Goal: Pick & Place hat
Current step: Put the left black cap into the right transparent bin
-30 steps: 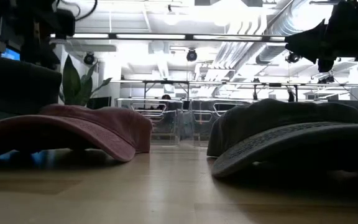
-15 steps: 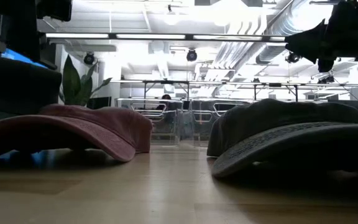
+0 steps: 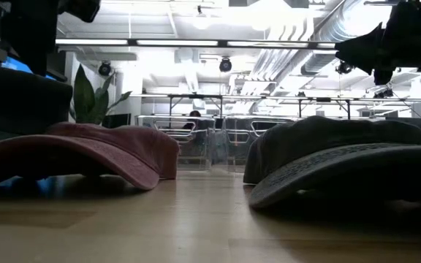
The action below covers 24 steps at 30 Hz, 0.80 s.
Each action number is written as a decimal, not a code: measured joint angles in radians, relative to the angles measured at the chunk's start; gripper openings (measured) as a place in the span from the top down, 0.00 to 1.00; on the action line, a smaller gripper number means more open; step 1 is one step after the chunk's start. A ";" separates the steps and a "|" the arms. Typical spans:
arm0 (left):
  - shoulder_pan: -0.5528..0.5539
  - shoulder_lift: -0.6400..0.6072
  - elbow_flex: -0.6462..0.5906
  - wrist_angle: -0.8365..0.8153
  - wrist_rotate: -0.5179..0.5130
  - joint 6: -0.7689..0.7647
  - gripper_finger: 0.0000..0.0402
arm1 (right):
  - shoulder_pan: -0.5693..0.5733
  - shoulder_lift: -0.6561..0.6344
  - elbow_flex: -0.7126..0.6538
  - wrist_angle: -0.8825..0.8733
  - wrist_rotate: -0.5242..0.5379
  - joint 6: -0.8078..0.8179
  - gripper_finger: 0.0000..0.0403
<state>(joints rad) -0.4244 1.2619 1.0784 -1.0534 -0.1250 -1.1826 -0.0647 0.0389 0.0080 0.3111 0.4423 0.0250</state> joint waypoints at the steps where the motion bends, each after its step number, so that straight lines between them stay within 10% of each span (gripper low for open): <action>1: -0.004 0.022 0.018 -0.023 -0.005 -0.017 0.29 | 0.000 0.000 0.000 0.000 0.000 0.000 0.65; 24: -0.071 0.228 0.319 -0.267 -0.020 -0.218 0.29 | 0.000 0.000 0.000 -0.001 0.000 0.000 0.65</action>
<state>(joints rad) -0.4956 1.4901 1.3972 -1.3201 -0.1455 -1.4011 -0.0649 0.0391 0.0082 0.3099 0.4423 0.0250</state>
